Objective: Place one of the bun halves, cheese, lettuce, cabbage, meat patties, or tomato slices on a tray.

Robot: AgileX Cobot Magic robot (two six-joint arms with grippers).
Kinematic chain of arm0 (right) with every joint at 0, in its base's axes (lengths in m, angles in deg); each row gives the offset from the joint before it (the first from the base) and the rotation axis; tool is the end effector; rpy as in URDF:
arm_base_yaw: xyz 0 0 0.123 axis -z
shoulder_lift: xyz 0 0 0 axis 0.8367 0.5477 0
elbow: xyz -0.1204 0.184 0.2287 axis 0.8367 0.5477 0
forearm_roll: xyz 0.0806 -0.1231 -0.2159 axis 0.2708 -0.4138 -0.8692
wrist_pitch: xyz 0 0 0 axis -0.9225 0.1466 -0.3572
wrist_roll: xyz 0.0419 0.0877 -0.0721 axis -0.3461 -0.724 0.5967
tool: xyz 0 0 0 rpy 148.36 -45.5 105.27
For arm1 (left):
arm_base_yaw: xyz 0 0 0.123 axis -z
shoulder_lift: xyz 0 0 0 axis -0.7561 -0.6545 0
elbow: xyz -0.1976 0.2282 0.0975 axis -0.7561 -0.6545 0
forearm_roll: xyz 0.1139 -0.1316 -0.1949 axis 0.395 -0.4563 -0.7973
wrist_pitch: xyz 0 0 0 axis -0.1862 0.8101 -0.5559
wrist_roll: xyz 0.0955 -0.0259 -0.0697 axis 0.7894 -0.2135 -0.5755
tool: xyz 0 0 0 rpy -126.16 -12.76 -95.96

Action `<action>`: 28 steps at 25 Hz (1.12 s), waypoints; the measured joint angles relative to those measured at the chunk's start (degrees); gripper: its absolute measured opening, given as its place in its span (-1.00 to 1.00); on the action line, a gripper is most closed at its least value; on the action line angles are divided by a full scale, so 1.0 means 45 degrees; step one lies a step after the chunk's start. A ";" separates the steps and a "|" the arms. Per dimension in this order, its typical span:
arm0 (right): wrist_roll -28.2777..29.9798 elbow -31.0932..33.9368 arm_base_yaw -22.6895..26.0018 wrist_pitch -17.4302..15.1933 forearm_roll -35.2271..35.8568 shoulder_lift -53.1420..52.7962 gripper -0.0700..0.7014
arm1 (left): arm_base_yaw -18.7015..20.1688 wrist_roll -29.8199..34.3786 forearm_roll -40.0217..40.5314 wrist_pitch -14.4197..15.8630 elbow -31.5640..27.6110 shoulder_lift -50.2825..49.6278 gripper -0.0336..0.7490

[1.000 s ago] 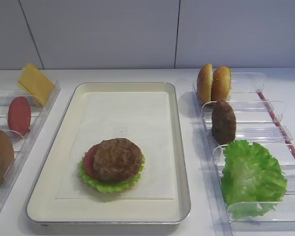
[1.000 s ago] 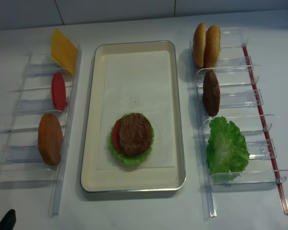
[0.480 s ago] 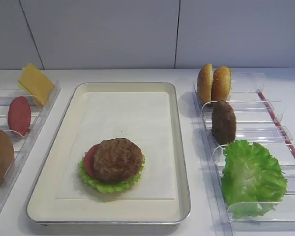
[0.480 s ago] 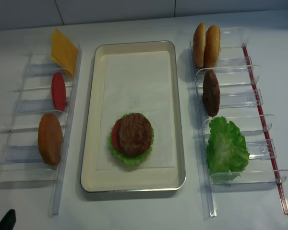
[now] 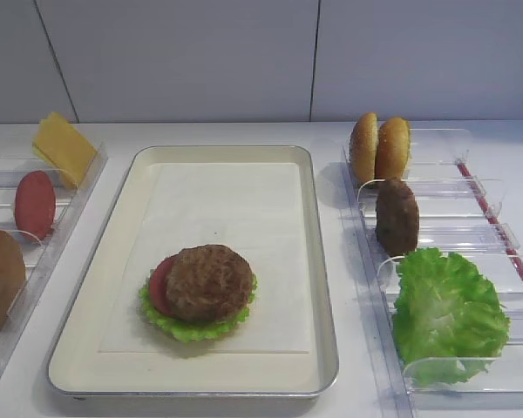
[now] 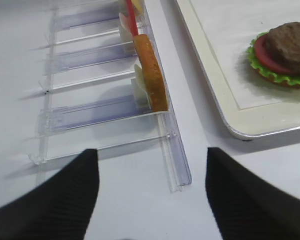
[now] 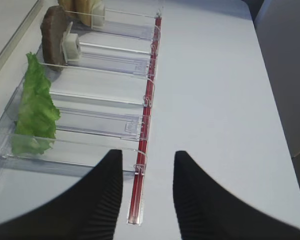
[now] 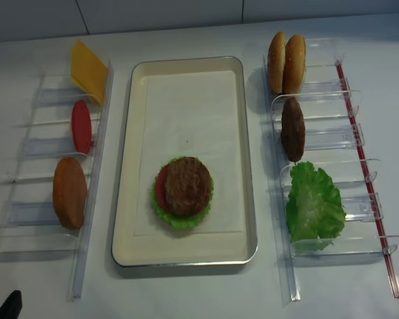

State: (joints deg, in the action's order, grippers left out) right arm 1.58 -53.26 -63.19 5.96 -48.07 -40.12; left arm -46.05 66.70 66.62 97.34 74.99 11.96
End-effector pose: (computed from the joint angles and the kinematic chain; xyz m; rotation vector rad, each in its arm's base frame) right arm -0.0066 -0.0042 0.2502 -0.1617 2.1366 0.0020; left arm -0.0108 -0.0004 0.2524 0.1313 2.1516 -0.0020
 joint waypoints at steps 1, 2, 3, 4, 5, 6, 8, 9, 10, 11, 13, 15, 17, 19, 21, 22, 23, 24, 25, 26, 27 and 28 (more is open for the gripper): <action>0.0000 0.0000 0.0000 0.0000 0.0000 0.0000 -0.05 | 0.0000 0.0000 0.0000 0.0000 0.0000 0.0000 0.27; 0.0000 0.0000 0.0000 0.0000 0.0000 0.0000 -0.05 | 0.0000 0.0000 0.0000 0.0000 0.0000 0.0000 0.27; 0.0000 0.0000 0.0000 0.0000 0.0000 0.0000 -0.05 | 0.0000 0.0000 0.0000 0.0000 0.0000 0.0000 0.27; 0.0000 0.0000 0.0000 0.0000 0.0000 0.0000 -0.05 | 0.0000 0.0000 0.0000 0.0000 0.0000 0.0000 0.27; 0.0000 0.0000 0.0000 0.0000 0.0000 0.0000 -0.05 | 0.0000 0.0000 0.0000 0.0000 0.0000 0.0000 0.27; 0.0025 0.0000 0.0000 0.0000 0.0000 0.0000 -0.05 | 0.0000 0.0000 0.0000 0.0000 0.0000 0.0000 0.27; 0.0025 0.0000 0.0000 0.0000 0.0000 0.0000 -0.05 | 0.0000 0.0000 0.0000 0.0000 0.0000 0.0000 0.27; 0.0002 0.0000 0.0000 0.0000 0.0000 0.0000 -0.05 | 0.0000 0.0000 0.0000 0.0000 0.0000 0.0000 0.27; 0.0002 0.0000 0.0000 0.0000 0.0000 0.0000 -0.05 | 0.0000 0.0000 0.0000 0.0000 0.0000 0.0000 0.27; 0.0002 0.0000 0.0000 0.0000 0.0022 0.0000 -0.05 | 0.0000 0.0000 0.0000 0.0000 0.0000 0.0000 0.27; 0.0002 0.0000 0.0000 0.0000 0.0022 0.0000 -0.05 | 0.0000 0.0000 0.0000 0.0000 0.0000 0.0000 0.27; 0.0002 0.0000 0.0000 0.0000 0.0022 0.0000 -0.05 | 0.0000 0.0000 0.0000 0.0000 0.0000 0.0000 0.27; 0.0002 0.0000 0.0000 0.0000 0.0022 0.0000 -0.05 | 0.0000 0.0000 0.0000 0.0000 0.0000 0.0000 0.27; 0.0002 0.0000 0.0000 0.0000 0.0022 0.0000 -0.05 | 0.0000 0.0000 0.0000 0.0000 0.0000 0.0000 0.27; 0.0002 0.0000 0.0000 0.0000 0.0022 0.0000 -0.05 | 0.0000 0.0000 0.0000 0.0000 0.0000 0.0000 0.27; 0.0002 0.0000 0.0000 0.0000 0.0022 0.0000 -0.05 | 0.0000 0.0000 0.0000 0.0000 0.0000 0.0000 0.27; 0.0002 0.0000 0.0000 0.0000 0.0022 0.0000 -0.05 | 0.0000 0.0000 0.0000 0.0000 0.0000 0.0000 0.27; 0.0002 0.0000 0.0000 0.0000 0.0022 0.0000 -0.05 | 0.0000 0.0000 0.0000 0.0000 0.0000 0.0000 0.27; 0.0002 0.0000 0.0000 0.0000 0.0022 0.0000 -0.05 | 0.0000 0.0000 0.0000 0.0000 0.0000 0.0000 0.27; 0.0002 0.0000 0.0000 0.0000 0.0022 0.0000 -0.05 | 0.0000 0.0000 0.0000 0.0000 0.0000 0.0000 0.27; 0.0002 0.0000 0.0000 0.0000 0.0022 0.0000 -0.05 | 0.0000 0.0000 0.0000 0.0000 0.0000 0.0000 0.27; 0.0002 0.0000 0.0000 0.0000 0.0022 0.0000 -0.05 | 0.0000 0.0000 0.0000 0.0000 0.0000 0.0000 0.27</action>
State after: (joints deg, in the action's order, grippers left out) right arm 1.59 -53.26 -63.19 5.96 -47.97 -40.12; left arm -46.05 66.70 66.62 97.34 74.99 11.96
